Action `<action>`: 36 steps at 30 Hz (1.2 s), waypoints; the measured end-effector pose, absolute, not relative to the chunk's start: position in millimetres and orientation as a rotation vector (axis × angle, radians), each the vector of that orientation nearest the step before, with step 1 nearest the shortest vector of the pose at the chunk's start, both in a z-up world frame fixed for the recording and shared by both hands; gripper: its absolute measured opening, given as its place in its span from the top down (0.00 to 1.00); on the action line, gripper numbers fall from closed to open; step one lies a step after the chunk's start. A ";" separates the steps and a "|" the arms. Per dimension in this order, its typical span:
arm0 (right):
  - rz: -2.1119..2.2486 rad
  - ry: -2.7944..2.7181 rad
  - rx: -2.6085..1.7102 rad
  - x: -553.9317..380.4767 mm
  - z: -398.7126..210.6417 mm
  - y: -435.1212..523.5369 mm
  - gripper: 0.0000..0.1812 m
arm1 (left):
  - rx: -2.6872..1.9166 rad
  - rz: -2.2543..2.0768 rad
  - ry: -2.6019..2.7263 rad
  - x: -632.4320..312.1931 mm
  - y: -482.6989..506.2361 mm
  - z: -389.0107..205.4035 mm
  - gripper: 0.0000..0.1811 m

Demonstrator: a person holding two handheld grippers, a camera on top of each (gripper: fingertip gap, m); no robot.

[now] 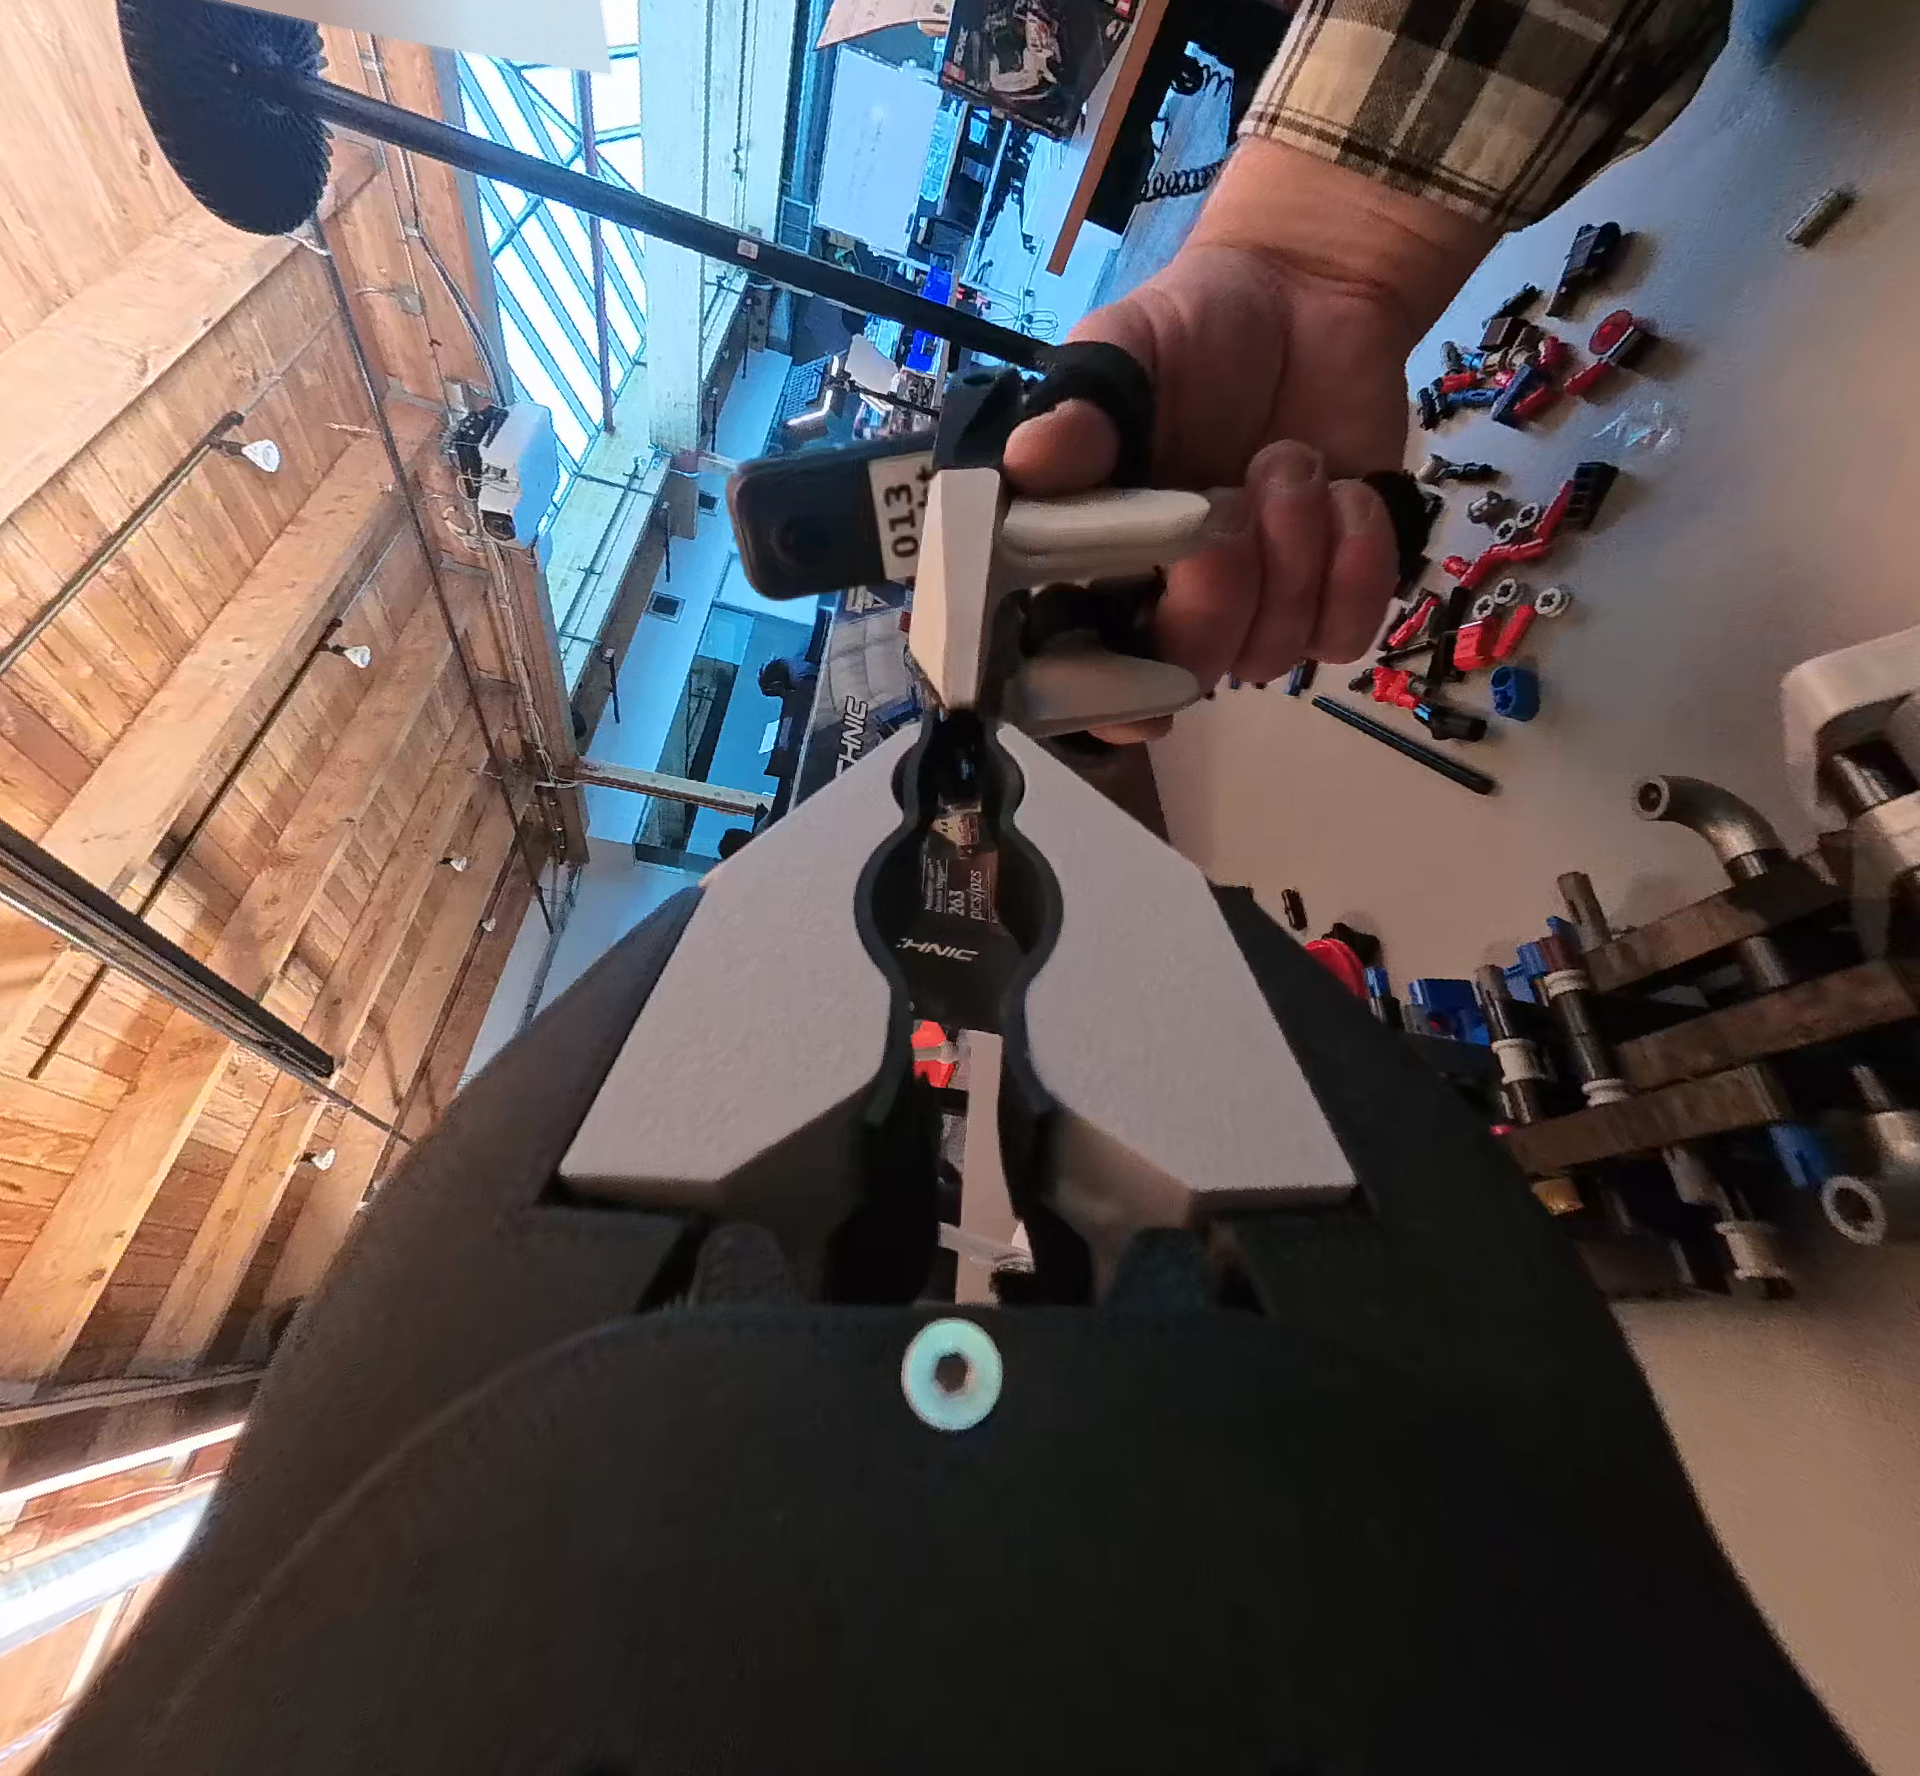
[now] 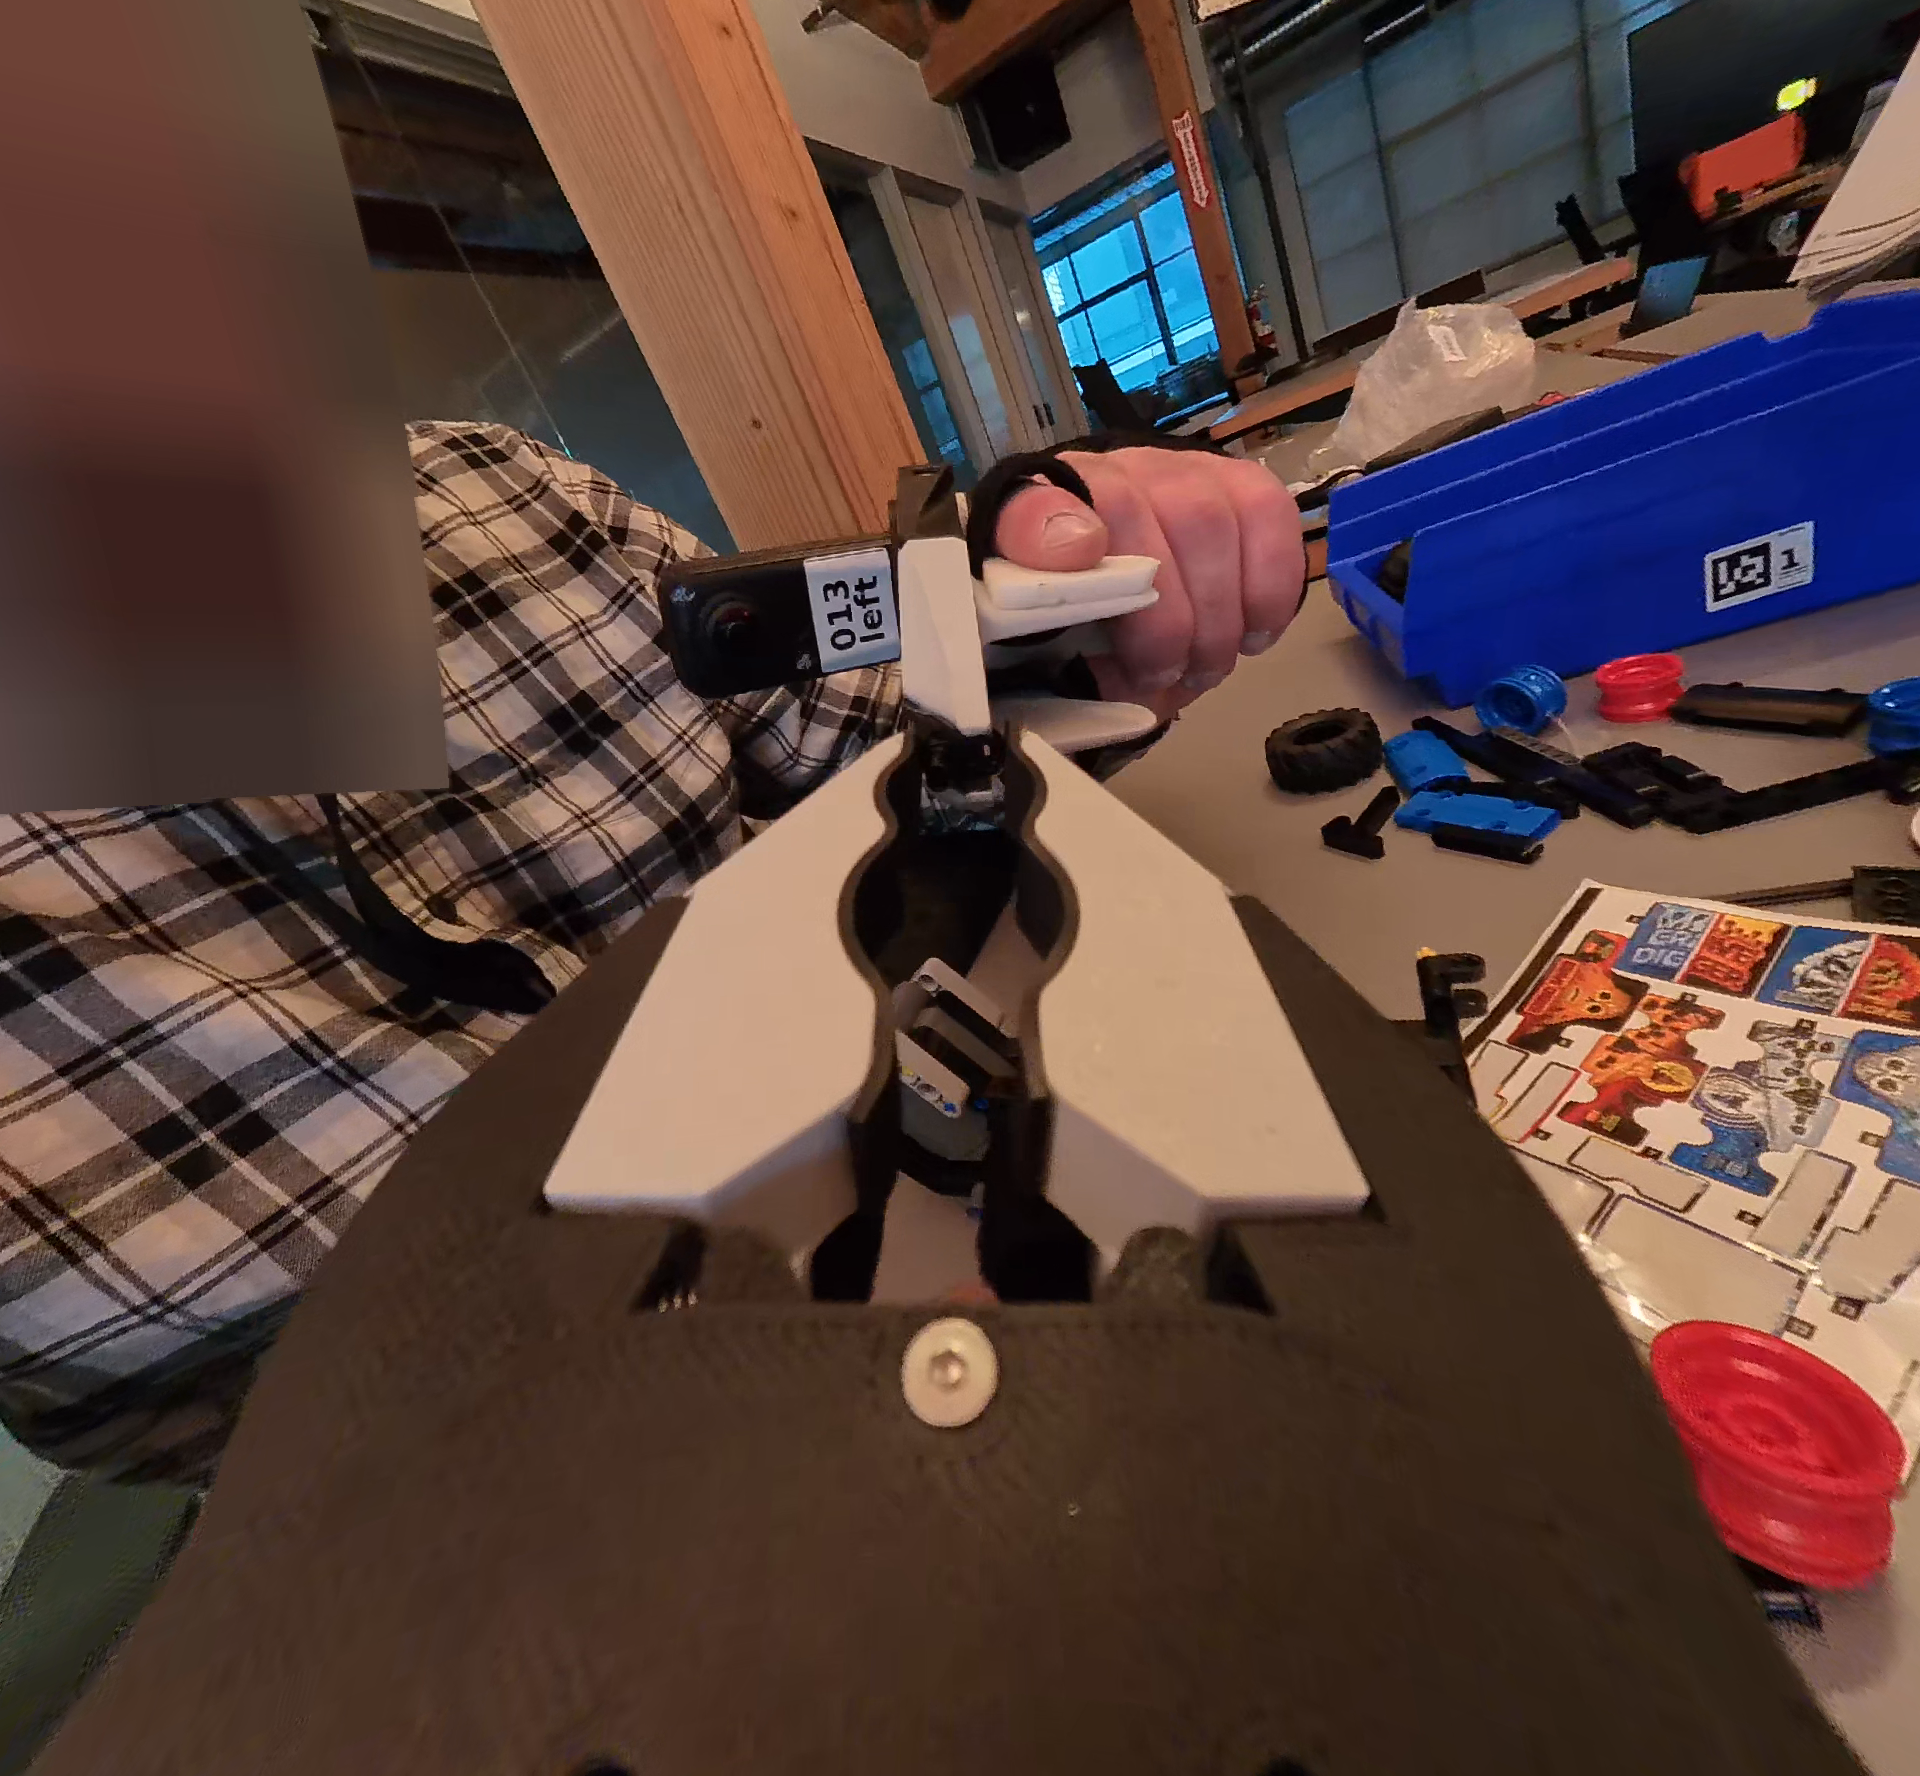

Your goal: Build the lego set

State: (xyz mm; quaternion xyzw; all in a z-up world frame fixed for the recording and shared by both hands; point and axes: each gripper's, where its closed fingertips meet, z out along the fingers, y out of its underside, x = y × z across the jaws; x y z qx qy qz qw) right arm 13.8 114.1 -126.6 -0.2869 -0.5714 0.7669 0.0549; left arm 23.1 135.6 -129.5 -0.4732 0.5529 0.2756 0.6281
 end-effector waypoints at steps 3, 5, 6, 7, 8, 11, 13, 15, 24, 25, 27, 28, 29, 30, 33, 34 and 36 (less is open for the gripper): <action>2.304 -1.745 -0.858 14.4 -127.5 113.7 0.93 | -1.088 0.619 1.270 24.0 135.2 -129.6 0.97; 2.277 -1.730 -0.862 12.4 -127.6 117.4 0.93 | -1.116 0.610 1.267 20.9 137.0 -131.9 0.94; 2.264 -1.715 -0.873 10.8 -127.9 121.1 0.93 | -1.146 0.606 1.262 16.0 138.9 -133.7 0.88; 2.200 -1.717 -0.902 6.5 -133.0 125.8 0.93 | -1.184 0.580 1.256 10.5 140.1 -135.9 0.87; 2.119 -1.730 -0.930 2.2 -140.1 130.3 0.92 | -1.255 0.529 1.242 3.1 142.6 -140.3 0.86; 1.936 -1.769 -1.020 -9.0 -160.8 140.8 0.93 | -1.538 0.338 1.188 -22.3 151.1 -167.2 0.83; 1.800 -1.825 -1.093 -16.8 -180.9 145.1 0.93 | -1.732 0.219 1.167 -36.3 153.2 -194.3 0.82; 1.685 -1.880 -1.139 -22.3 -200.5 147.5 0.93 | -1.856 0.109 1.133 -43.5 153.9 -215.5 0.85; 1.531 -1.918 -1.316 -34.3 -232.4 159.6 0.93 | -2.158 -0.335 0.893 -49.1 154.1 -255.8 0.90; 1.521 -1.930 -1.315 -34.3 -234.0 158.3 0.93 | -2.176 -0.396 0.867 -47.2 152.5 -257.1 0.91; 1.494 -1.954 -1.306 -34.4 -236.8 155.6 0.93 | -2.202 -0.509 0.808 -44.8 150.9 -258.3 0.93; 1.484 -1.964 -1.302 -34.4 -237.9 154.5 0.93 | -2.210 -0.570 0.781 -43.0 149.8 -258.7 0.94; 1.481 -1.970 -1.293 -34.4 -238.1 153.3 0.93 | -2.215 -0.619 0.753 -42.4 149.5 -258.8 0.94; 1.481 -1.973 -1.289 -34.3 -238.1 152.4 0.93 | -2.218 -0.647 0.726 -43.2 150.3 -258.5 0.96; 1.481 -1.974 -1.284 -33.6 -237.8 151.9 0.93 | -2.198 -0.670 0.735 -42.4 147.6 -258.3 0.97; 1.480 -1.975 -1.280 -33.1 -237.7 151.7 0.93 | -2.192 -0.667 0.730 -42.4 147.4 -258.0 0.98; 1.482 -1.977 -1.266 -32.6 -236.6 149.8 0.93 | -2.170 -0.664 0.722 -41.9 146.6 -254.8 0.98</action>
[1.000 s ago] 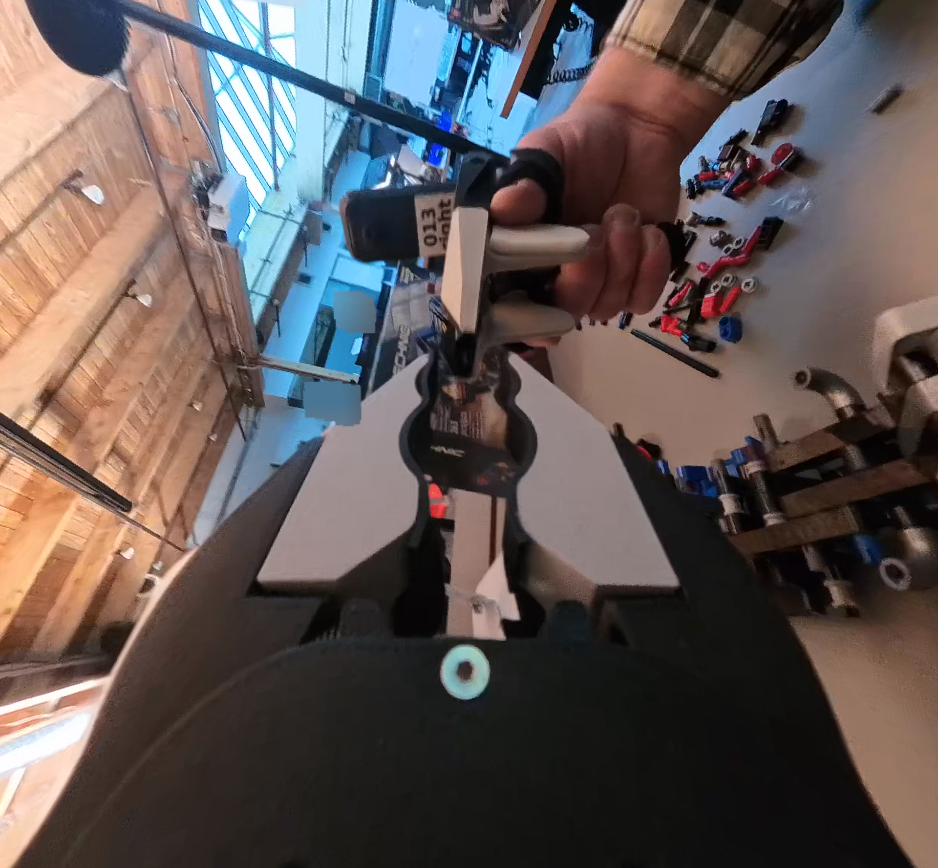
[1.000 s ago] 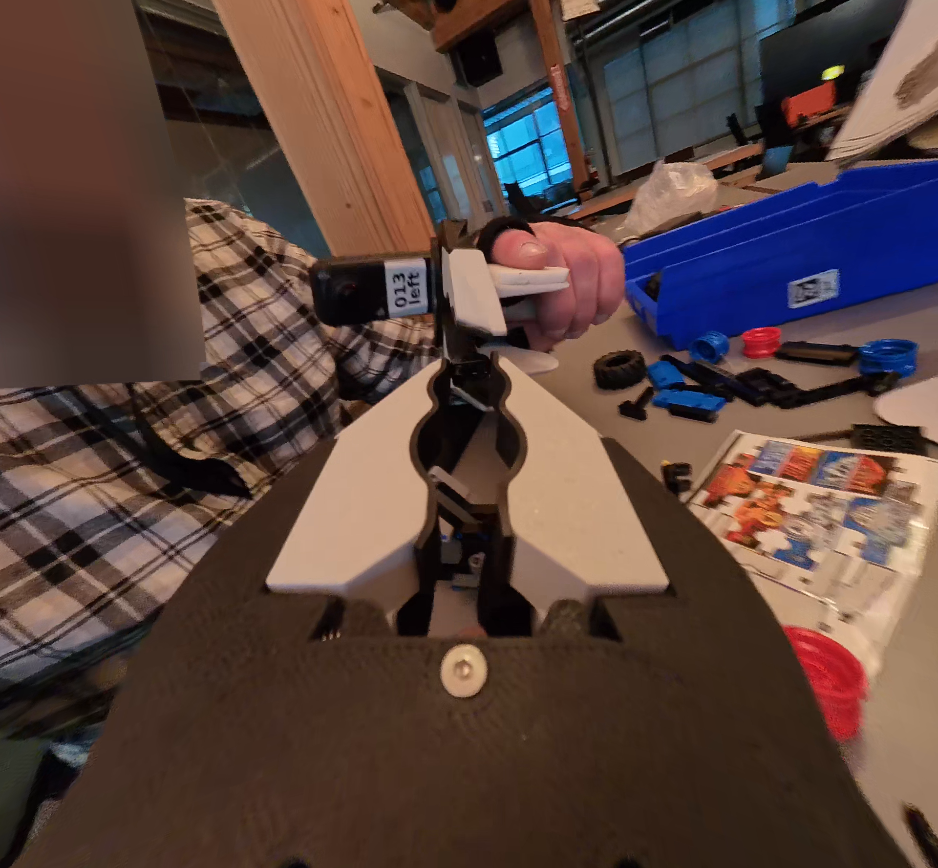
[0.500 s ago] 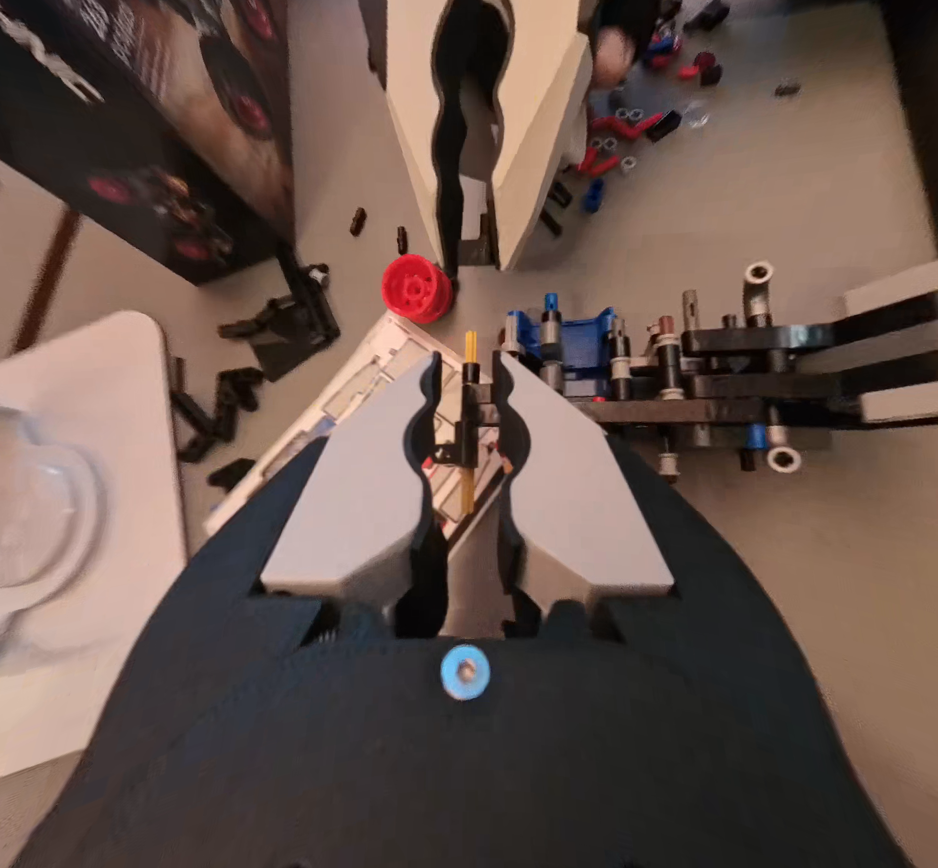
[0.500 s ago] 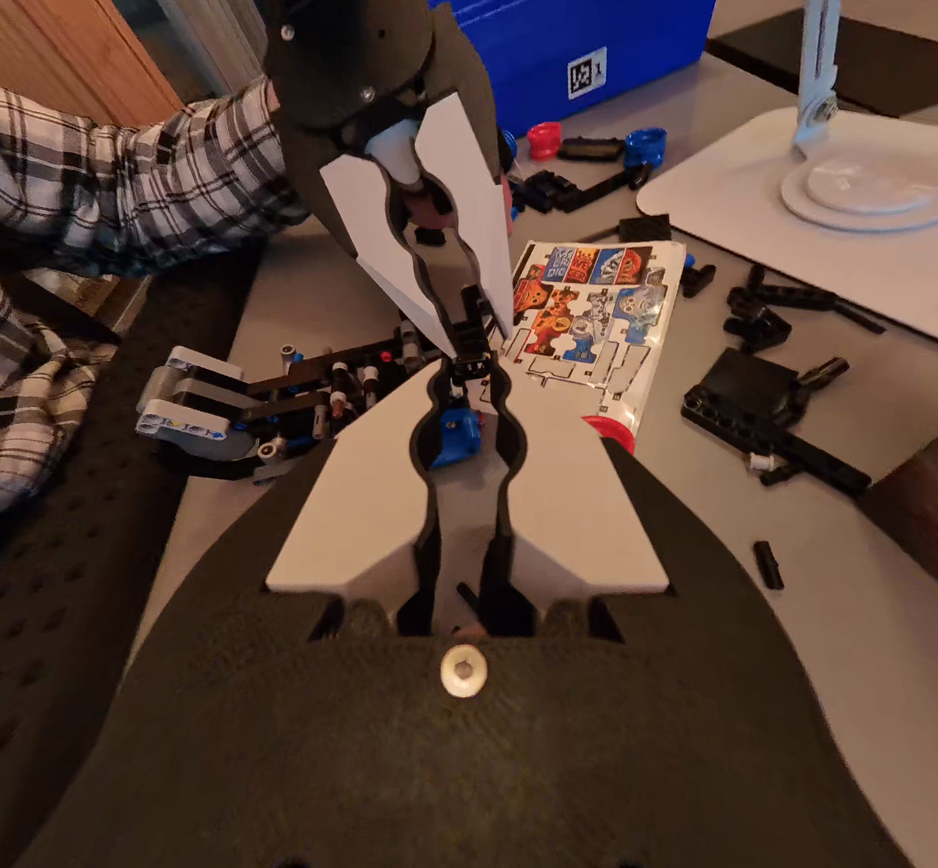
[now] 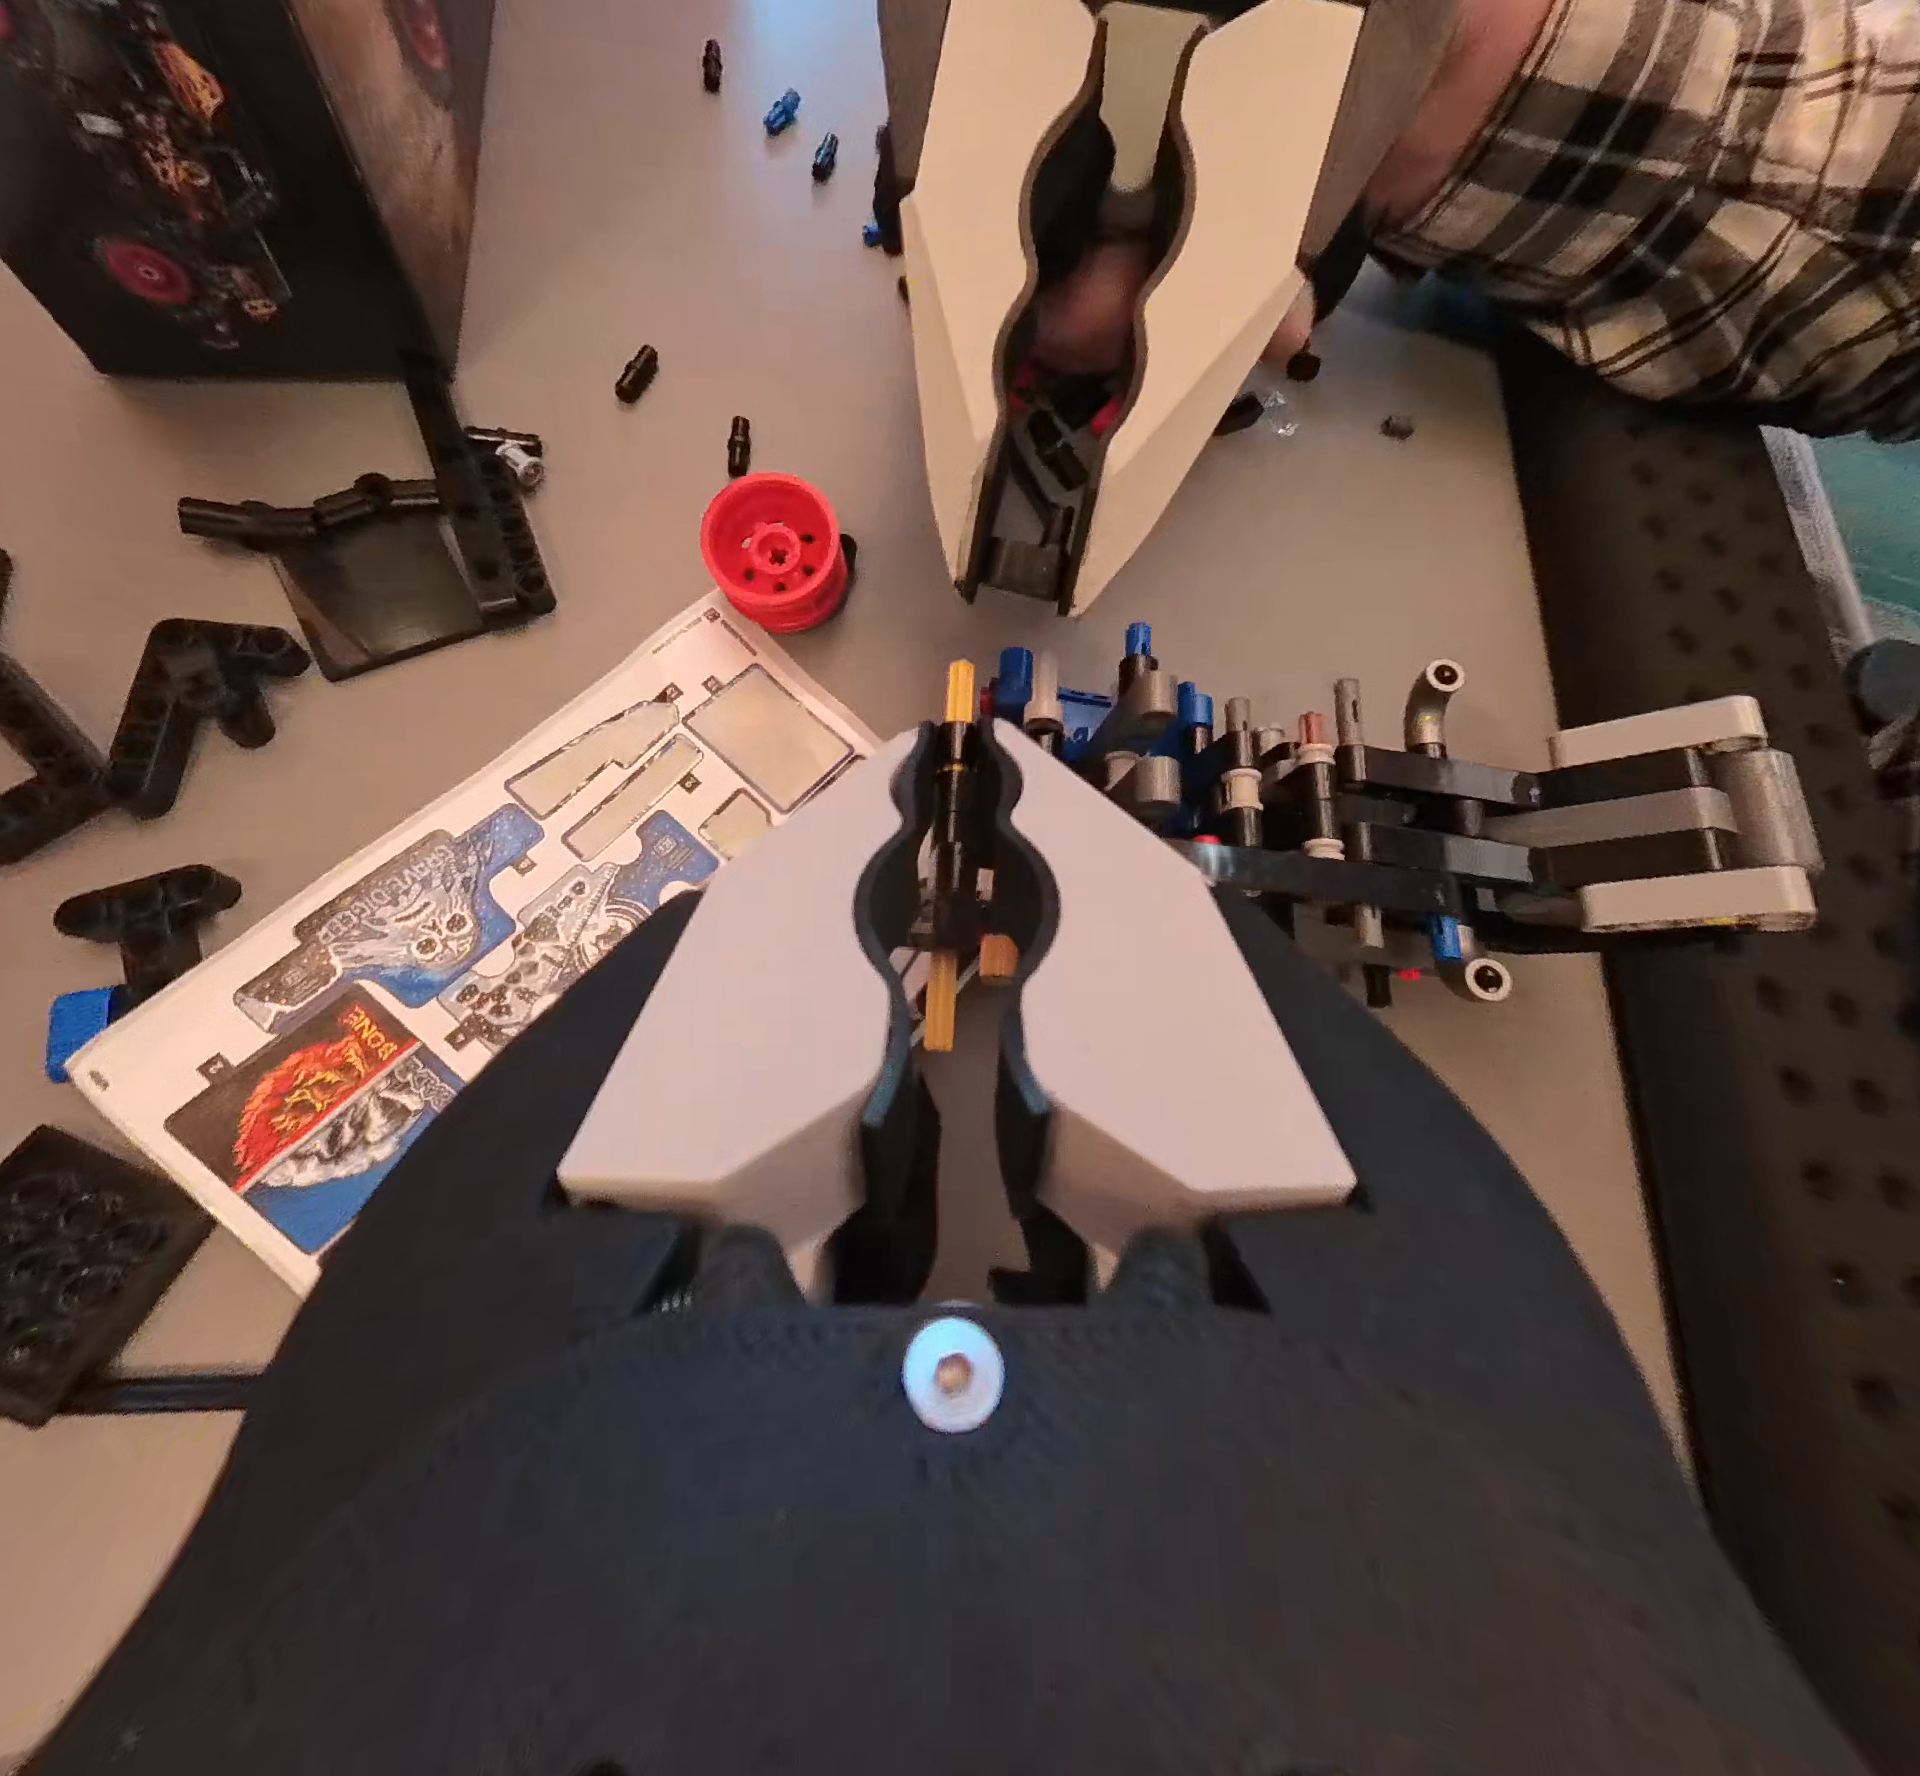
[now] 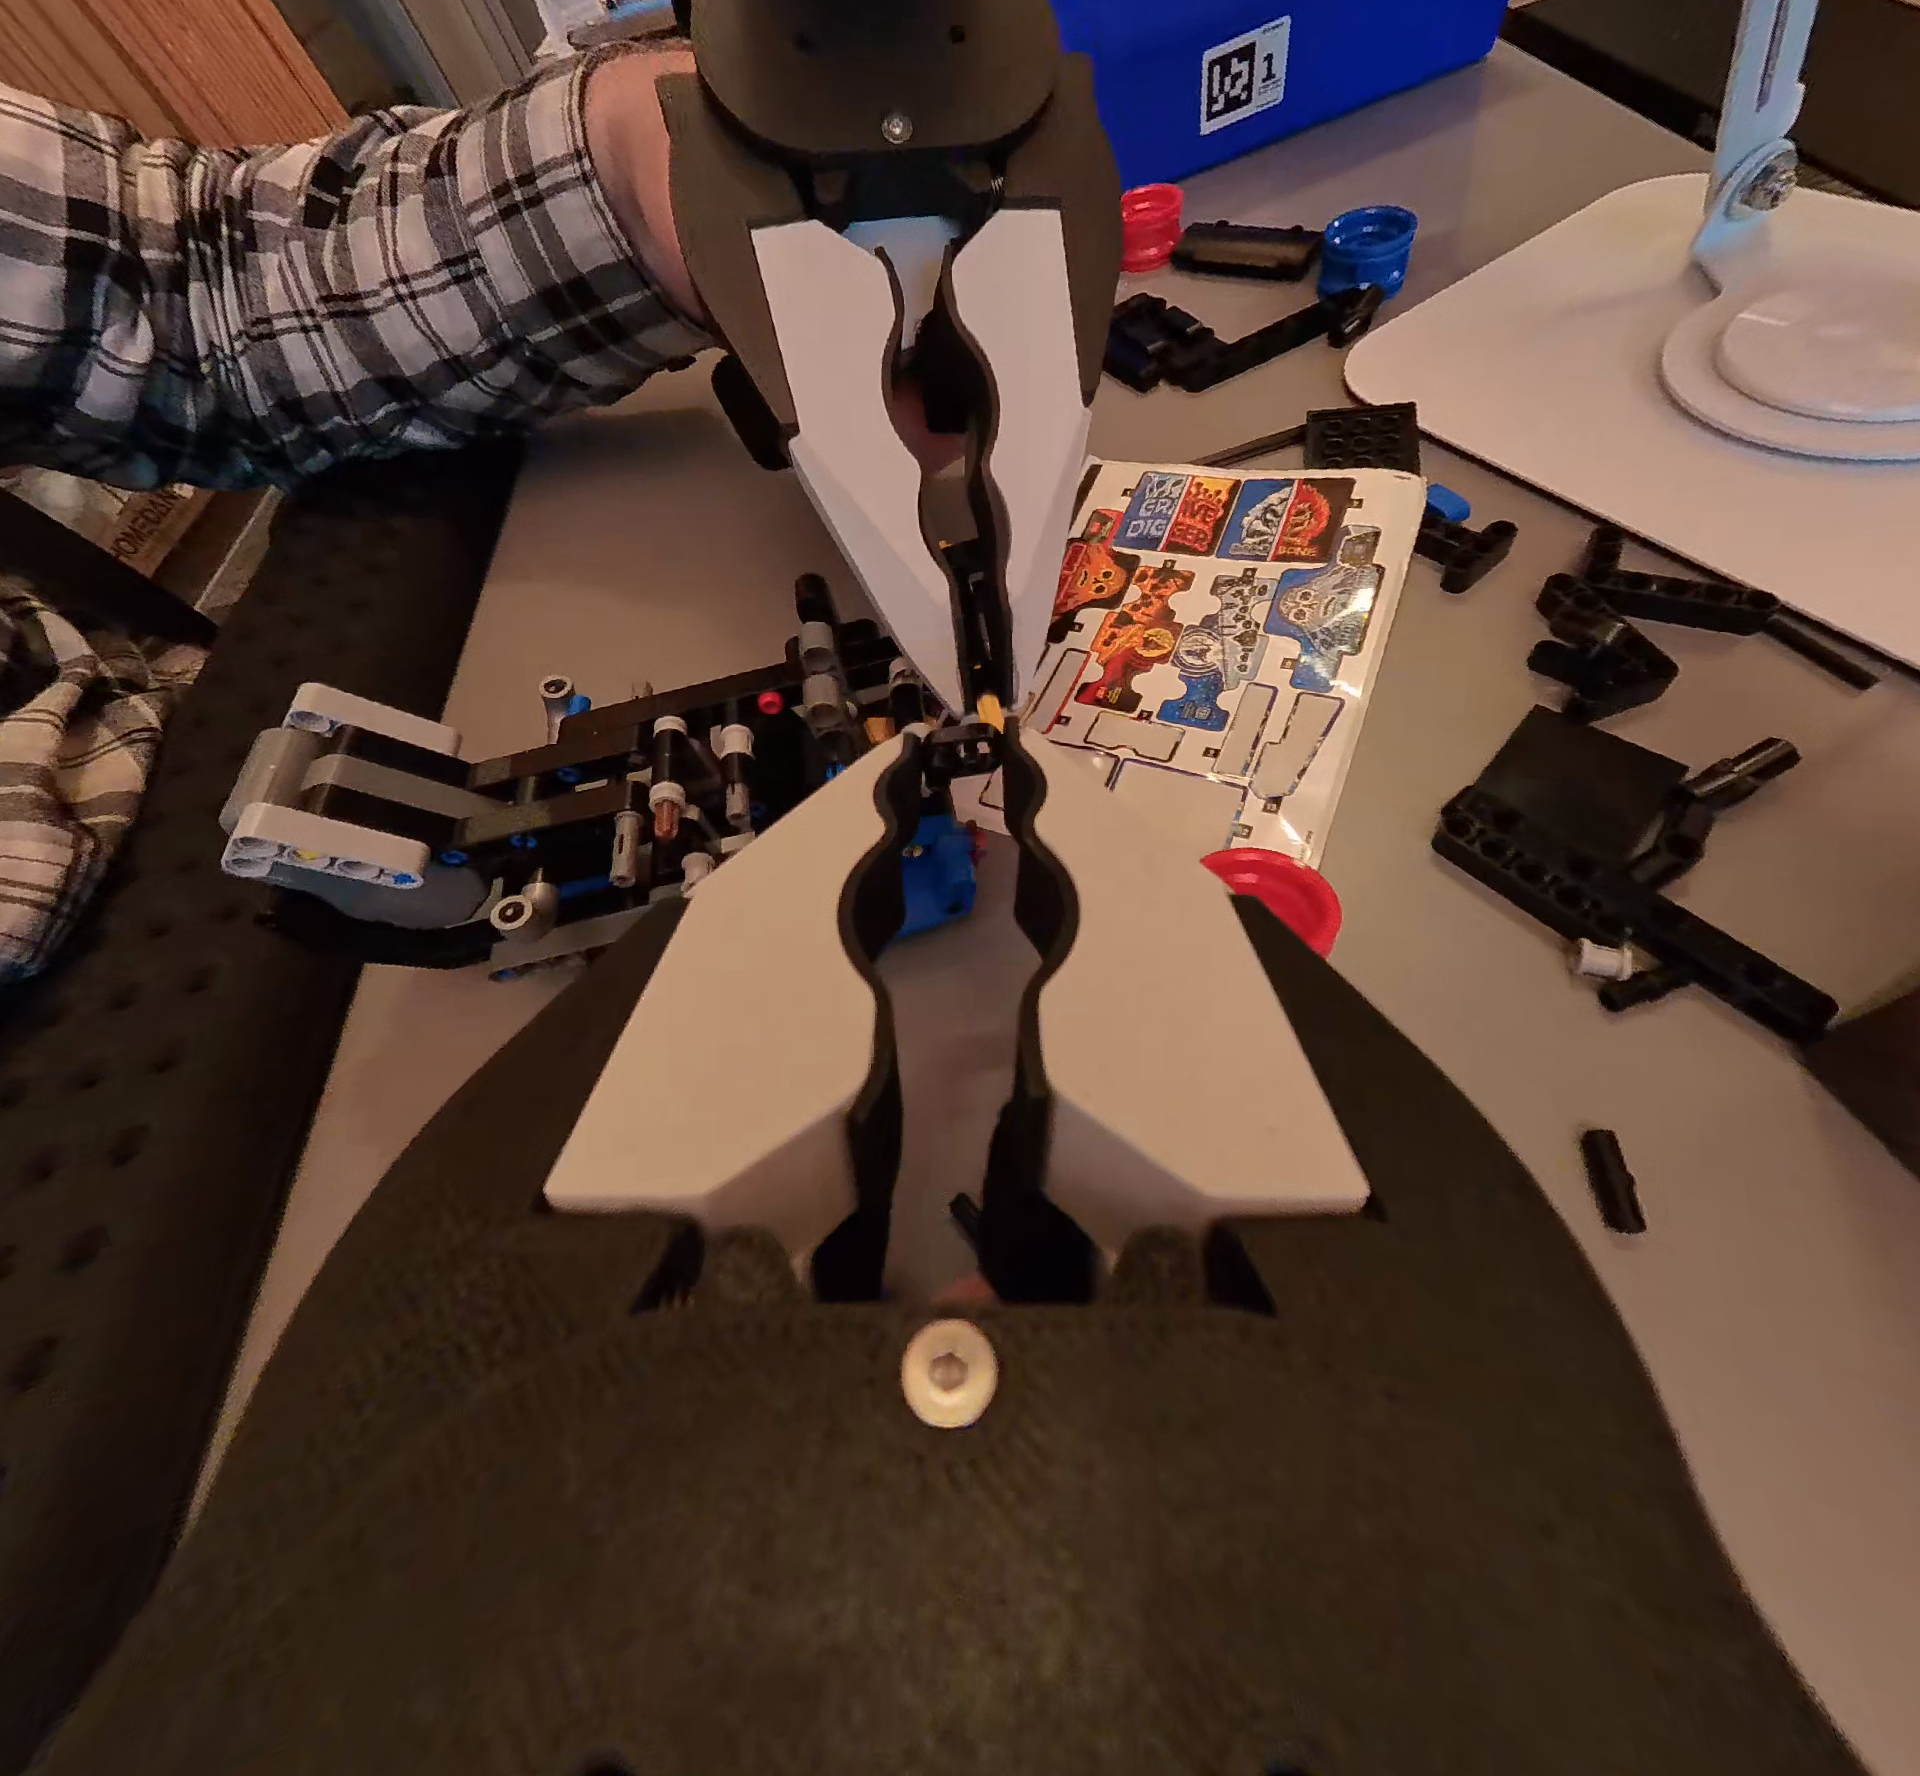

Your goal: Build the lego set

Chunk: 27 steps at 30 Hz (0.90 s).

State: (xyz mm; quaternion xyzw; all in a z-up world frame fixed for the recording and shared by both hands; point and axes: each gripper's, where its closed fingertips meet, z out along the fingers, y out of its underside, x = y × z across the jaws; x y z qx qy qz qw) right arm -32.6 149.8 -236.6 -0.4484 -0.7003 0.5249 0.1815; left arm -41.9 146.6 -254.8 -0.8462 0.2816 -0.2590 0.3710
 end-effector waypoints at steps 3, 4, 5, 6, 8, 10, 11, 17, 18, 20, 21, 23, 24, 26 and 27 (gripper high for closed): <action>1.490 -1.979 -1.231 -32.8 -232.6 144.5 0.93 | -2.088 -0.668 0.715 -37.7 144.7 -241.8 0.97; 1.498 -1.973 -1.214 -33.1 -229.6 142.3 0.93 | -2.069 -0.669 0.709 -36.7 143.1 -238.2 0.97; 1.507 -1.969 -1.199 -33.2 -226.8 140.0 0.93 | -2.054 -0.647 0.708 -37.7 141.8 -236.5 0.97; 1.513 -1.963 -1.182 -33.5 -224.0 138.2 0.93 | -2.027 -0.624 0.712 -38.3 140.2 -234.0 0.97; 1.533 -1.948 -1.156 -33.7 -218.3 135.5 0.93 | -1.965 -0.625 0.692 -38.6 136.4 -226.5 0.97; 1.551 -1.927 -1.126 -34.4 -213.6 133.4 0.93 | -1.913 -0.619 0.677 -39.5 133.4 -220.4 0.97; 1.552 -1.919 -1.116 -35.0 -212.0 133.1 0.93 | -1.889 -0.613 0.680 -39.2 131.7 -217.9 0.97; 1.541 -1.891 -1.030 -36.0 -203.5 129.1 0.93 | -1.798 -0.634 0.684 -36.2 126.4 -206.0 0.98; 1.542 -1.891 -1.003 -35.2 -201.4 127.6 0.92 | -1.787 -0.637 0.689 -35.2 125.8 -204.8 0.97; 1.530 -1.890 -0.956 -33.8 -198.0 126.4 0.93 | -1.771 -0.654 0.688 -33.5 124.9 -202.2 0.97; 1.521 -1.894 -0.932 -33.0 -196.9 125.7 0.93 | -1.763 -0.655 0.691 -33.0 124.5 -201.1 0.98; 1.508 -1.903 -0.885 -31.2 -195.4 123.8 0.93 | -1.750 -0.677 0.693 -31.4 122.8 -199.2 0.98; 1.495 -1.907 -0.861 -30.6 -195.0 123.2 0.93 | -1.747 -0.680 0.695 -31.0 122.5 -198.7 0.98; 1.473 -1.920 -0.821 -29.2 -194.9 122.5 0.93 | -1.741 -0.679 0.703 -29.9 121.9 -198.5 0.98; 1.462 -1.926 -0.804 -28.6 -195.0 122.3 0.93 | -1.740 -0.679 0.706 -29.1 121.7 -198.6 0.98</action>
